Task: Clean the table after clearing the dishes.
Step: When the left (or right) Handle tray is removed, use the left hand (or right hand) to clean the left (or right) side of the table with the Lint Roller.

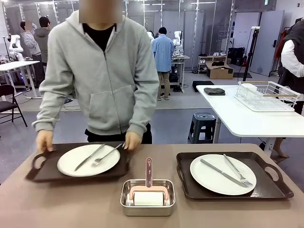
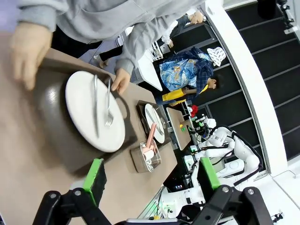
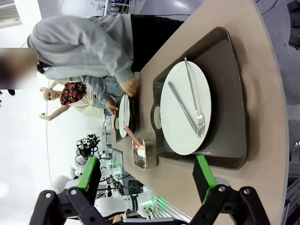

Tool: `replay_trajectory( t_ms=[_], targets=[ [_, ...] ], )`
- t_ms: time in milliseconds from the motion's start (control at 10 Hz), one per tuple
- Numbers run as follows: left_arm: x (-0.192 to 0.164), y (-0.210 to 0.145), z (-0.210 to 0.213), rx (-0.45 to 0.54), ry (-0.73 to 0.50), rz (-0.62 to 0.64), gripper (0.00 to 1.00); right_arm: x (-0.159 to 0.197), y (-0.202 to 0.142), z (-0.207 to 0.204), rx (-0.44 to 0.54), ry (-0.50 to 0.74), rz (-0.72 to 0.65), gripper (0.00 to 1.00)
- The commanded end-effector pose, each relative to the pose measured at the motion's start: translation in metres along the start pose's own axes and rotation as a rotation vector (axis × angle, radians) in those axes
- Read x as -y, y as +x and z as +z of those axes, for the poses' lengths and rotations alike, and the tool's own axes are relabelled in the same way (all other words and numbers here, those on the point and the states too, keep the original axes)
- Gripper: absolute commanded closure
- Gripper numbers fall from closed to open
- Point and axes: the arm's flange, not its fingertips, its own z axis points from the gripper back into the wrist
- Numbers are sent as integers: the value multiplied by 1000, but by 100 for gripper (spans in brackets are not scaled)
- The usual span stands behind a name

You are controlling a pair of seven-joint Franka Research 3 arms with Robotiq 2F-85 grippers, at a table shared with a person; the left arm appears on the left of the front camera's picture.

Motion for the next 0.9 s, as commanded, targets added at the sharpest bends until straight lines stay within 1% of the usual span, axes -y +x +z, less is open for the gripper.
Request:
replay_trajectory(
  t_ms=[0,800],
  targets=[
    [0,-1,2,5,0,1,0,-1,-1,1,0,4,1,0],
    [0,-1,2,5,0,1,0,-1,-1,1,0,4,1,0]
  ],
)
